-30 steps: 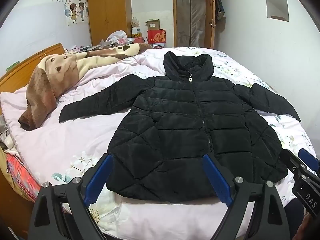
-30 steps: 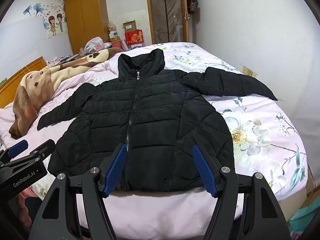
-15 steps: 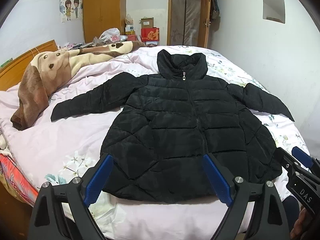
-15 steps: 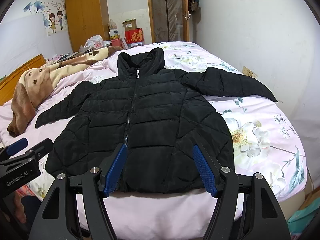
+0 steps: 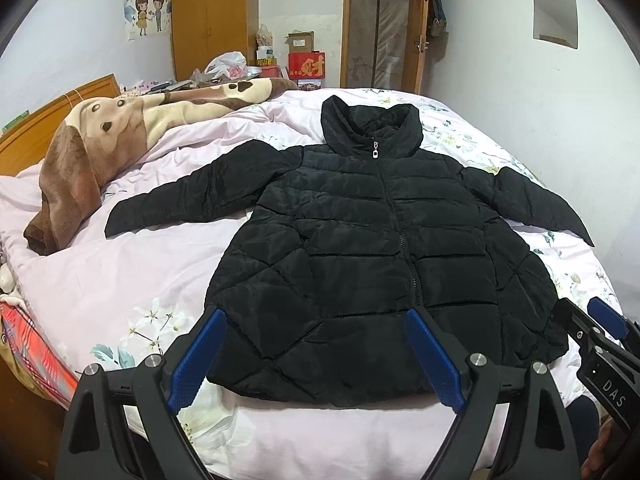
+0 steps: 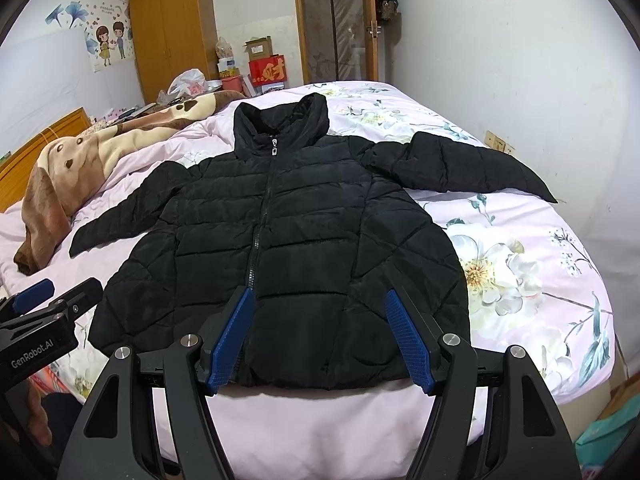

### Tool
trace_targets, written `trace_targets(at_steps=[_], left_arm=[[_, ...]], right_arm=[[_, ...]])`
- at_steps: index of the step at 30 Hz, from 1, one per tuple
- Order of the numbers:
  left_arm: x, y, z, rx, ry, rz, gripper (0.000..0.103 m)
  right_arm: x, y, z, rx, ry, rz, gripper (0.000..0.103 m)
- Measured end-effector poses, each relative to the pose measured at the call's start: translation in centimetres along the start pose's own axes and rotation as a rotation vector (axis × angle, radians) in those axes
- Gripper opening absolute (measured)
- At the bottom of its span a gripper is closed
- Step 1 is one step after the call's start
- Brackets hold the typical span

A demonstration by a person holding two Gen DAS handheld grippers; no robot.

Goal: Fold large clothes

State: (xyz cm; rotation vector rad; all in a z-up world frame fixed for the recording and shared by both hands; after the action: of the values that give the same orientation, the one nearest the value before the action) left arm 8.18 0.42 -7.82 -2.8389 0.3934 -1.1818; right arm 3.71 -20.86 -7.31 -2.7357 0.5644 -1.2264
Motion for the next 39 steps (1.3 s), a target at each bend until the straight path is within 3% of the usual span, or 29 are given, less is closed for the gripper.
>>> trace_targets(at_steps=[39], left_arm=[[-0.8,-0.9,2.0,-0.017,-0.043,-0.032,0.092]], right_arm=[[-0.3,0.4,1.3,-0.023,-0.02,-0.001,0.069]])
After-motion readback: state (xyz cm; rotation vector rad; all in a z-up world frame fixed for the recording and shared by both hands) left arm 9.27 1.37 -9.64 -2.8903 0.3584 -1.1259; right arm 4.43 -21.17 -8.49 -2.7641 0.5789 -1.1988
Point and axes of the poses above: each gripper's, at about its wrist camera, not at the fingertips, and z roughly the way its jaws point, y to its right, x to its top, the point moved 10 cm from there along z, roughly the way its jaws point, and after that the axes turned 13 degrees about z, right-handed, at the moved point
